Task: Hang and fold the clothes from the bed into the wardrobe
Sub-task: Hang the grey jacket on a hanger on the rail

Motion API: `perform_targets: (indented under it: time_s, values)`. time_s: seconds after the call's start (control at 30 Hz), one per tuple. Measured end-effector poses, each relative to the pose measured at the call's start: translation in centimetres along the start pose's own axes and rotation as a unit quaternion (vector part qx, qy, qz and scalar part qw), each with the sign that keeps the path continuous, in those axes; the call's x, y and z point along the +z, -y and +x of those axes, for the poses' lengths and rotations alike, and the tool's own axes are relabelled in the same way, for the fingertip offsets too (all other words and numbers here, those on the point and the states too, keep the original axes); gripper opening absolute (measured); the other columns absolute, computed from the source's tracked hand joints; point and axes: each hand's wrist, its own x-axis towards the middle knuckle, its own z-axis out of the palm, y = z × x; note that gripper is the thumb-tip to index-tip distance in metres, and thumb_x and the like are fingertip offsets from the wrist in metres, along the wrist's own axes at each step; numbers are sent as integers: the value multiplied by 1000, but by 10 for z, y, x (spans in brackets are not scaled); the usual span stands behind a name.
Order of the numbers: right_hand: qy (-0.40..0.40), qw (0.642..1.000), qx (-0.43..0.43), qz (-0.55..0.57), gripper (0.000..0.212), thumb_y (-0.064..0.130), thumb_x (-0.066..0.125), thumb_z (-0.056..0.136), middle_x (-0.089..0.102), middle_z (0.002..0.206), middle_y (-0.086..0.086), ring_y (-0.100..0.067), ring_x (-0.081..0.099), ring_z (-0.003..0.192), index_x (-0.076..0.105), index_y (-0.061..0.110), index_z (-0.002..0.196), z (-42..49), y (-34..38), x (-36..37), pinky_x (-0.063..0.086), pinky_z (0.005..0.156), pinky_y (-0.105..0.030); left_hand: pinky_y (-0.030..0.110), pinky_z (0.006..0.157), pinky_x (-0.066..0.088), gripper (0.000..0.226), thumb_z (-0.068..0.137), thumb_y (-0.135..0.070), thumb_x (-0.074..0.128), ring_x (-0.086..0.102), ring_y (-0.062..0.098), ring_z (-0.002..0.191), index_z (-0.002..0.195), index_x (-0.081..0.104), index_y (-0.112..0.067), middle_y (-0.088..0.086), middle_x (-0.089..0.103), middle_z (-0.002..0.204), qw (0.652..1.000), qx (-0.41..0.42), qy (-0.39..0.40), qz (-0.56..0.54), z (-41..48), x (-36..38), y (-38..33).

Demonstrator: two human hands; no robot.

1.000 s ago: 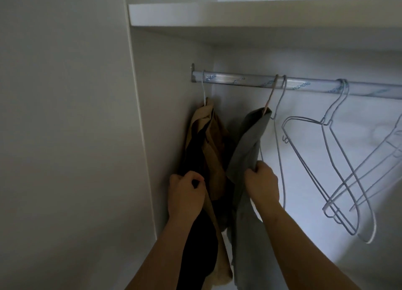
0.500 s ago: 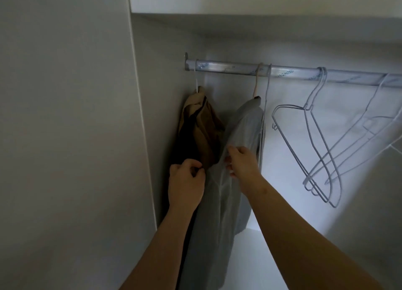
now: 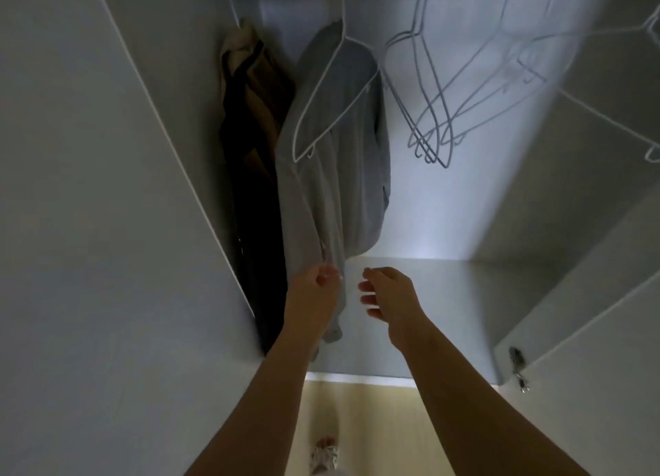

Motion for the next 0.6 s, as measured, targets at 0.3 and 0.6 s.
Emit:
perform_targets:
  time_s: [0.3, 0.6]
  values:
    - [-149, 982, 99, 64, 12, 18, 52, 91, 60, 77, -3, -16, 52, 64, 56, 16, 81, -82, -117, -78, 40, 57, -24, 16, 56, 43, 9, 91, -16, 55, 55, 8, 66, 88, 57, -23, -4, 57, 82, 967, -112, 230, -2, -92, 60, 49]
    - [-318, 909, 177, 202, 12, 17, 53, 91, 59, 71, 0, -14, 50, 56, 56, 16, 80, -190, -221, -86, 36, 50, -21, 20, 53, 37, 9, 89, -17, 53, 58, 9, 63, 86, 60, -21, 0, 59, 89, 893, -83, 430, 106, -175, 85, 84]
